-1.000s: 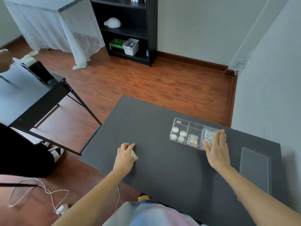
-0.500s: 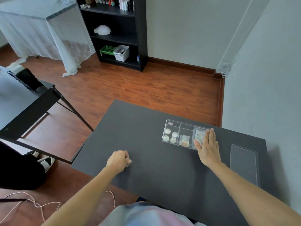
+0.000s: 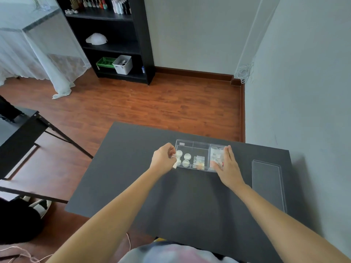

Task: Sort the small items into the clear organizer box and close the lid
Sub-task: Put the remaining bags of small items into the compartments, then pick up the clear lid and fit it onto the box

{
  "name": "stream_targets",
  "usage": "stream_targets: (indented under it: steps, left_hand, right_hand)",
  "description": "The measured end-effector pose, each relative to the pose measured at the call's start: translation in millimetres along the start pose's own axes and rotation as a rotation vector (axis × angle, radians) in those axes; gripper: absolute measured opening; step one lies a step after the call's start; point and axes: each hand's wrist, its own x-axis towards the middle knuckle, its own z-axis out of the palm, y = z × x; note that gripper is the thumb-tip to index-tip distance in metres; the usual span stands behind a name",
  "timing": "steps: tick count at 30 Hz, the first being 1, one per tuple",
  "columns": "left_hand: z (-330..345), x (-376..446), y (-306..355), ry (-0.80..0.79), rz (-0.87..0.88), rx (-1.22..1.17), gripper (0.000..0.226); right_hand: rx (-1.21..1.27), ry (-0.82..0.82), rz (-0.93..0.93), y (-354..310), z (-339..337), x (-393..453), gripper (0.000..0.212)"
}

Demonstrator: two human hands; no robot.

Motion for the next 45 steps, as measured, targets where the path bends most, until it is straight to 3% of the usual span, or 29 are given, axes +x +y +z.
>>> stream_targets:
  steps: [6,9,15,20,24,27,30,33,40,45]
  left_hand:
    - [48,21,32,-0.02,0.026,-0.027,0.018]
    - [68,29,36,-0.035,0.002,0.018,0.013]
    - [85,40,38,-0.107,0.079,0.293,0.018]
    - [95,41,37,-0.06,0.177,0.572,0.019]
    - [103,35,43,0.075,0.239,0.517,0.023]
    - [115,32,63,0.136,0.419,0.383,0.02]
    - [139,30,90,0.043,0.622,0.289,0.024]
    - [171,28,112,-0.126,0.707,0.264,0.028]
    - [232,33,127,-0.471,0.599,0.46,0.049]
    - [245,37,125,-0.64,0.599,0.573,0.063]
  right_hand:
    - [0.057,0.008,-0.014,8,-13,-8,0.06]
    - [0.087,0.019,0.017,14,-16,-14,0.068]
    - [0.08,0.008,0.032,22,-19,-14,0.068]
    - [0.078,0.005,0.025,23,-22,-16,0.065]
    - [0.048,0.026,0.017,26,-25,-23,0.062]
    - [-0.024,0.12,0.075,41,-31,-41,0.061]
    - [-0.105,0.262,0.221,62,-36,-74,0.066]
    - [-0.205,0.335,0.379,81,-36,-106,0.079]
    - [-0.275,0.28,0.619,93,-24,-139,0.12]
    - [-0.275,0.239,0.643,94,-17,-144,0.111]
